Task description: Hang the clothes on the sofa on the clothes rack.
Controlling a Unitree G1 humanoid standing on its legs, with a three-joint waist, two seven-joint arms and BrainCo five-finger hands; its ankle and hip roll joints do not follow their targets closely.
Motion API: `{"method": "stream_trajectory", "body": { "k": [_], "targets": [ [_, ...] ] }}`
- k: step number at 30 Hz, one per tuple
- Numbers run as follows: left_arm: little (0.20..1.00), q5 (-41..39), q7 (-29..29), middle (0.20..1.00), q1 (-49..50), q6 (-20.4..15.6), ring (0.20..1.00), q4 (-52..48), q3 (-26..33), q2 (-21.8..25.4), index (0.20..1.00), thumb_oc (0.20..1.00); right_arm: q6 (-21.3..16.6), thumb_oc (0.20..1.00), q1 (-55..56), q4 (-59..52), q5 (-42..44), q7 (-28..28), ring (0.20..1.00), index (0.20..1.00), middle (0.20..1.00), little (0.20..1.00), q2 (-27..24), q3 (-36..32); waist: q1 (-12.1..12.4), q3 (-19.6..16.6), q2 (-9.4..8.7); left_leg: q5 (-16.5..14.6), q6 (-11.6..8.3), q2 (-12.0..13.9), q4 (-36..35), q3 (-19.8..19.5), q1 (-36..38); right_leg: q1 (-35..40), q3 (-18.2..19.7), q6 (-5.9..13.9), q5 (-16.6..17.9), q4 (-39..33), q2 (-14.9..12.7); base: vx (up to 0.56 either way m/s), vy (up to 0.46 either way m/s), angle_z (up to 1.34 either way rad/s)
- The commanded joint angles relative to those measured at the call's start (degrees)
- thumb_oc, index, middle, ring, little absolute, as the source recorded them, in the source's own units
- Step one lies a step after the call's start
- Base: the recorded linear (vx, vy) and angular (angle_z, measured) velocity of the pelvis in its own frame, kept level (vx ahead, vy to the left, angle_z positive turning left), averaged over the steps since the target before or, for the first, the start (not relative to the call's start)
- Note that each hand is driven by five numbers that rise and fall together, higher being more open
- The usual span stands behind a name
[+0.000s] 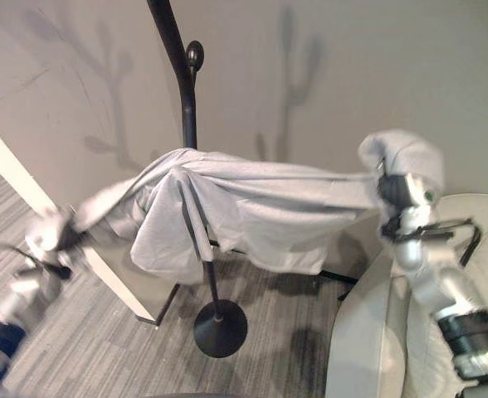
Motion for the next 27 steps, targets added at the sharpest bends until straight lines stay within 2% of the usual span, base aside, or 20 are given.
{"method": "stream_trajectory", "body": {
  "k": [1,4,5,6,7,8,9,11,12,13,14,15,16,17,20,23,24,25,26,27],
  "targets": [
    [0.200,-1.00,2.40,0.200,-5.19,0.79,0.200,2.33,3.02,2.31,0.200,0.200,-1.26,0.200,-3.80,-0.49,-0.09,-1.20,0.200,0.200,0.200,0.200,0.94,-1.81,0.96,-2.59,0.31,-3.67,-1.71,2.38,-0.02,-0.47,1.03,-2.44,2.70,0.25,10.92,3.50,-0.76,0.00,0.000,0.00],
    [0.200,-7.51,4.33,0.200,-2.15,-0.32,0.200,3.45,3.46,-8.53,0.200,0.200,-2.66,0.200,0.96,-3.16,2.05,-0.99,0.200,0.200,0.200,0.200,11.62,0.78,0.89,-2.39,-0.18,-4.11,-1.43,2.50,-0.02,-0.50,1.51,-2.16,3.04,-0.06,10.04,3.47,-0.62,0.01,-0.011,0.00],
    [0.200,-7.55,4.36,0.200,-2.12,-0.34,0.200,3.46,3.47,-8.50,0.200,0.200,-2.65,0.200,0.96,-3.18,2.04,-0.99,0.200,0.200,0.200,0.200,11.65,0.80,0.88,-2.47,-0.17,-3.86,-1.43,2.56,-0.02,-0.46,1.33,-2.29,3.04,-0.14,10.27,3.34,-0.55,0.00,0.000,0.00],
    [0.200,-10.56,4.64,0.200,-1.63,-1.16,0.200,3.38,3.71,-11.00,0.200,0.200,-2.96,0.263,1.67,-3.41,3.57,-0.63,0.263,0.263,0.263,0.263,13.95,1.64,0.79,-2.42,-0.26,-3.84,-1.37,2.57,-0.02,-0.52,1.37,-2.28,3.14,-0.23,10.13,3.34,-0.44,0.00,0.000,0.00],
    [0.435,-15.16,4.58,0.435,-1.07,-2.93,0.435,2.98,4.20,-13.90,0.435,0.435,-3.29,1.000,2.40,-3.25,5.94,-0.28,1.000,1.000,1.000,1.000,16.59,2.93,0.74,-2.39,-0.37,-3.76,-1.35,2.59,-0.02,-0.60,1.41,-2.26,3.24,-0.36,10.07,3.28,-0.33,-0.01,-0.030,0.01],
    [1.000,-26.69,3.73,1.000,0.44,-6.22,1.000,1.25,5.64,-19.10,1.000,1.000,-4.66,1.000,3.28,-3.30,12.59,0.66,1.000,1.000,1.000,1.000,21.05,4.40,0.69,-2.25,-0.51,-3.74,-1.29,2.55,-0.02,-0.63,1.62,-2.19,3.41,-0.42,9.96,3.29,-0.32,0.00,0.000,0.00],
    [1.000,-34.65,2.31,1.000,0.88,-7.68,1.000,-0.02,6.38,-21.99,1.000,1.000,-5.23,1.000,3.66,-2.93,17.19,1.72,1.000,1.000,1.000,1.000,23.26,5.39,0.67,-2.15,-0.48,-3.55,-1.26,2.59,-0.02,-0.60,1.58,-2.23,3.53,-0.49,10.13,3.16,-0.29,0.00,0.000,0.00],
    [1.000,-34.74,2.24,1.000,0.88,-7.67,1.000,-0.04,6.41,-21.95,1.000,1.000,-5.24,1.000,3.62,-2.91,17.24,1.74,1.000,1.000,1.000,1.000,23.24,5.41,0.67,-2.30,-0.42,-3.38,-1.27,2.67,-0.02,-0.56,1.34,-2.43,3.55,-0.56,10.36,3.01,-0.19,0.00,0.000,0.00],
    [1.000,-47.58,-0.31,1.000,2.01,-9.79,1.000,-3.43,6.96,-25.33,1.000,1.000,-6.14,1.000,5.12,-2.68,25.15,4.71,1.000,1.000,1.000,1.000,25.91,7.02,0.61,-2.13,-0.24,-3.17,-1.26,2.73,-0.02,-0.59,1.18,-2.42,3.59,-0.57,10.66,2.66,-0.18,-0.03,-0.015,-0.01],
    [1.000,-53.57,-2.69,1.000,3.48,-10.53,1.000,-4.74,7.49,-26.06,1.000,1.000,-6.76,1.000,5.96,-2.58,30.47,8.03,1.000,1.000,1.000,1.000,26.65,7.92,0.65,-2.05,-0.19,-3.08,-1.30,2.82,-0.02,-0.66,1.15,-2.34,3.68,-0.59,10.78,2.44,-0.22,-0.05,-0.028,-0.01],
    [1.000,-63.80,-6.63,1.000,4.80,-11.43,1.000,-7.18,8.16,-27.31,1.000,1.000,-9.16,1.000,7.86,-3.00,46.17,16.23,1.000,1.000,1.000,1.000,27.61,8.42,0.80,-2.07,-0.23,-2.96,-1.41,2.78,-0.02,-0.65,1.21,-1.99,3.67,-0.51,10.94,1.96,-0.25,0.00,0.000,0.00],
    [1.000,-63.82,-6.65,1.000,4.80,-11.43,1.000,-7.18,8.16,-27.31,1.000,1.000,-9.16,1.000,7.85,-2.98,46.21,16.27,1.000,1.000,1.000,1.000,27.59,8.41,0.82,-2.26,-0.18,-2.86,-1.43,2.85,-0.02,-0.62,0.97,-2.20,3.69,-0.55,11.08,1.86,-0.17,-0.03,-0.031,-0.03],
    [1.000,-66.18,-10.88,1.000,6.19,-10.78,1.000,-6.59,9.17,-27.38,1.000,1.000,-11.82,1.000,9.94,0.00,68.63,30.16,1.000,1.000,1.000,1.000,29.01,7.57,1.19,-2.46,-0.32,-2.72,-1.72,2.91,-0.02,-0.59,0.95,-1.66,3.50,-0.45,11.26,1.20,-0.22,0.00,0.000,0.00],
    [1.000,-66.18,-10.88,1.000,6.19,-10.78,1.000,-6.58,9.17,-27.38,1.000,1.000,-11.82,1.000,9.94,0.00,68.63,30.16,1.000,1.000,1.000,1.000,29.01,7.57,1.19,-2.49,-0.31,-2.72,-1.72,2.91,-0.02,-0.59,0.91,-1.70,3.50,-0.45,11.27,1.20,-0.22,0.00,0.000,0.00],
    [1.000,-70.16,-15.46,1.000,7.58,-10.47,1.000,0.31,11.90,-28.30,1.000,1.000,-10.43,1.000,11.62,8.21,89.11,40.27,1.000,1.000,1.000,1.000,32.25,5.91,1.94,-2.89,-0.41,-2.78,-2.23,3.01,-0.02,-0.23,1.25,-0.85,2.91,-0.23,11.06,0.50,-0.46,0.00,0.000,0.00],
    [1.000,-72.53,-18.05,1.000,9.24,-10.69,1.000,4.84,14.52,-28.97,1.000,1.000,-6.40,1.000,13.95,10.31,100.75,46.04,1.000,1.000,1.000,1.000,32.70,4.35,2.42,-3.35,-0.20,-2.76,-2.60,3.14,-0.02,0.19,1.13,-1.05,2.40,-0.16,11.17,0.32,-0.65,-0.02,-0.012,-0.08],
    [1.000,-72.56,-18.10,1.000,9.22,-10.72,1.000,4.89,14.51,-28.95,1.000,1.000,-6.38,1.000,13.92,10.41,100.84,46.16,1.000,1.000,1.000,1.000,32.67,4.33,2.44,-3.34,-0.21,-2.77,-2.60,3.13,-0.02,0.20,1.14,-1.05,2.41,-0.16,11.16,0.33,-0.66,0.00,0.000,0.00],
    [1.000,-72.79,-18.59,1.000,9.50,-11.11,1.000,5.33,15.16,-28.98,1.000,1.000,-5.95,1.000,14.25,11.32,103.71,47.70,1.000,1.000,1.000,1.000,33.60,2.93,2.52,-3.37,-0.16,-2.79,-2.63,3.08,-0.02,0.24,1.17,-1.01,2.22,-0.08,11.25,0.33,-0.73,0.00,0.000,0.00],
    [1.000,-74.34,-19.54,1.000,11.40,-11.62,1.000,6.77,17.75,-29.11,1.000,1.000,-5.18,1.000,16.34,10.95,110.28,50.48,1.000,1.000,1.000,1.000,37.69,-1.31,2.47,-3.18,-0.17,-3.05,-2.59,2.81,-0.02,0.19,1.60,-0.62,1.78,0.23,11.60,0.63,-1.09,0.00,0.000,0.00],
    [1.000,-74.37,-19.57,1.000,11.38,-11.63,1.000,6.80,17.74,-29.08,1.000,1.000,-5.17,1.000,16.33,10.97,110.30,50.51,1.000,1.000,1.000,1.000,37.71,-1.33,2.51,-3.37,-0.16,-2.90,-2.61,2.87,-0.02,0.24,1.34,-0.85,1.82,0.17,11.79,0.50,-1.02,0.00,0.000,0.00]
  ]
}}
